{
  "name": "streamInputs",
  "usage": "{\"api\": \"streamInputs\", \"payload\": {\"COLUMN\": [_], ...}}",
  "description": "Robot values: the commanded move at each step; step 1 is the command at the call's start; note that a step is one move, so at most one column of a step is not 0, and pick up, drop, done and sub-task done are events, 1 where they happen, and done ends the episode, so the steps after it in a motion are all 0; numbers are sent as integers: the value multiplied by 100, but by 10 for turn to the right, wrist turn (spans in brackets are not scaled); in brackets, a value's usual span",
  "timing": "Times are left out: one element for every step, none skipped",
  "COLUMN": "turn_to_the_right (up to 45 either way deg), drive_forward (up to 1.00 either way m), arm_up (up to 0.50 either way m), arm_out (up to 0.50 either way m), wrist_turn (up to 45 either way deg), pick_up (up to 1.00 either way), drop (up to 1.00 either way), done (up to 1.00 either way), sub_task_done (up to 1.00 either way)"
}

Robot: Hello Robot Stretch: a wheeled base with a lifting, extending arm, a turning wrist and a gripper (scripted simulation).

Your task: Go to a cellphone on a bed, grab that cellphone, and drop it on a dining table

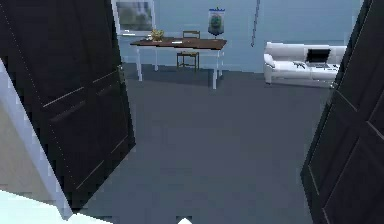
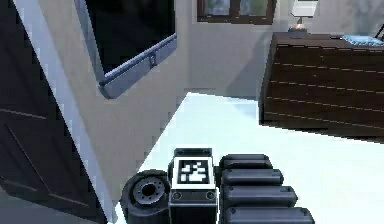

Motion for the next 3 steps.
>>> {"api": "streamInputs", "payload": {"turn_to_the_right": [0, 0, -210], "drive_forward": [100, 100, 0], "arm_up": [0, 0, 0], "arm_out": [0, 0, 0], "wrist_turn": [0, 0, 0], "pick_up": [0, 0, 0], "drop": [0, 0, 0], "done": [0, 0, 0], "sub_task_done": [0, 0, 0]}}
